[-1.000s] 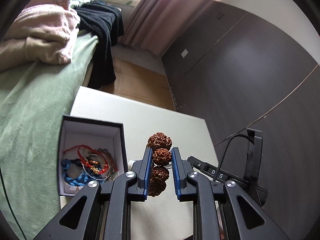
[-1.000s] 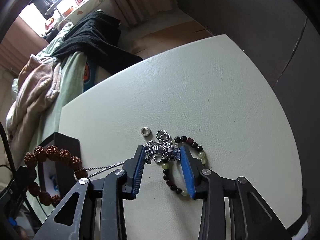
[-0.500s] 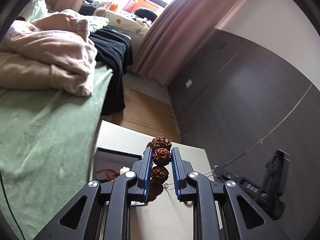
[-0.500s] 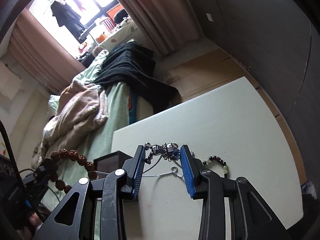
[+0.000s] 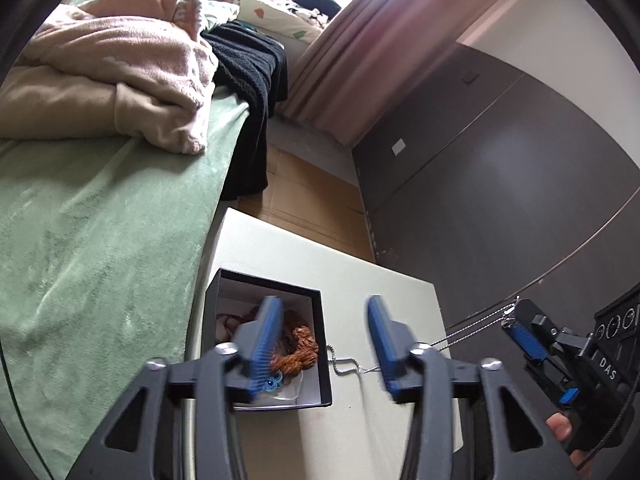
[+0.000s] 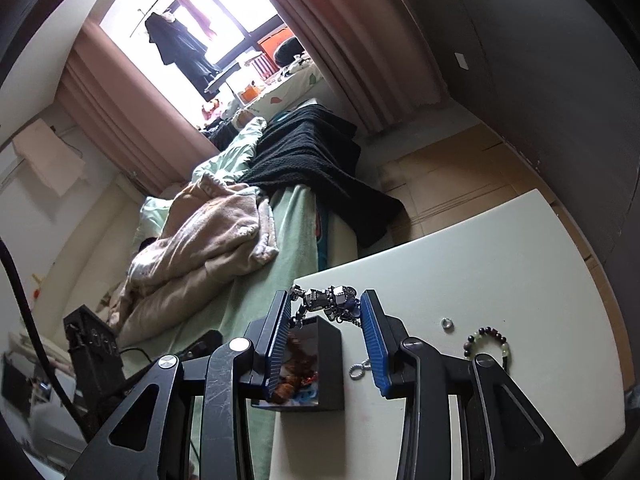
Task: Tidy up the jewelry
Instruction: 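Drop the brown bracelet into the black box with the left gripper while the right lifts the pendant, then carry the silver pendant chain into the black box and open the right gripper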
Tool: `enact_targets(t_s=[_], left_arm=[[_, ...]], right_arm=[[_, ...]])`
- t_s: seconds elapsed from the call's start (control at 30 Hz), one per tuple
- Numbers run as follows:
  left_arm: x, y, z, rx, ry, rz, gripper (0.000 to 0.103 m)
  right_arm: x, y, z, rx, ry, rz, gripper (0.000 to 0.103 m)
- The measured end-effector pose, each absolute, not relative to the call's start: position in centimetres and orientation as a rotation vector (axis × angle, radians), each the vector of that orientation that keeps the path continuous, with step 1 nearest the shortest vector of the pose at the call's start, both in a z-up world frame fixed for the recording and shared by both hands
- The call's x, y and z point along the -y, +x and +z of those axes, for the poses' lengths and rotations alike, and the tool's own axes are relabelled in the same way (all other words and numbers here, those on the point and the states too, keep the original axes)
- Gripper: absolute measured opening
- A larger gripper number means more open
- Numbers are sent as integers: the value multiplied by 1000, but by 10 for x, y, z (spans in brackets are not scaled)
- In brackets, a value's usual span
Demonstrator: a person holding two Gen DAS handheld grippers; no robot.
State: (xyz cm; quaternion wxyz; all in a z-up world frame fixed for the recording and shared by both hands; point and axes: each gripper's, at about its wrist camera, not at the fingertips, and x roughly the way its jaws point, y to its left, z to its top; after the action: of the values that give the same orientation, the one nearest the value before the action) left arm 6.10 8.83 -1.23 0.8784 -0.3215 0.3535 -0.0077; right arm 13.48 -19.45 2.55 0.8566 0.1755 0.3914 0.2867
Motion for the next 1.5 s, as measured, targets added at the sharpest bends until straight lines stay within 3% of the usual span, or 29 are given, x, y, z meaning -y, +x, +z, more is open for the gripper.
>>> enact_targets(t_s=[0.1, 0.6, 0.67, 0.73, 0.8, 0.87, 1.07, 1.37, 1.5], left_arm=[[-96, 53, -9, -712, -662, 8, 60], [-135, 32, 0, -662, -716, 30, 61], [-138, 30, 2, -658, -715, 34, 69], [-141, 28, 3, -645, -720, 48, 87], [-147, 24, 4, -621, -742, 56, 95], [-154, 22, 4, -615, -765, 58, 96], [-170, 15, 1, -610, -810, 81, 96], [-170, 15, 0, -618, -799, 95, 96], [-165, 17, 0, -625, -786, 100, 96]], right_arm=[[186, 130, 37, -806, 349, 612, 37], [122, 100, 156, -627, 196, 653, 37], [113, 96, 171, -610, 184, 665, 37], [105, 90, 185, -581, 161, 660, 37], [98, 86, 195, -559, 150, 666, 37], [93, 83, 200, -546, 141, 665, 37], [77, 88, 181, -591, 134, 666, 37], [58, 107, 106, -796, 65, 673, 39], [79, 111, 89, -816, 104, 653, 57]])
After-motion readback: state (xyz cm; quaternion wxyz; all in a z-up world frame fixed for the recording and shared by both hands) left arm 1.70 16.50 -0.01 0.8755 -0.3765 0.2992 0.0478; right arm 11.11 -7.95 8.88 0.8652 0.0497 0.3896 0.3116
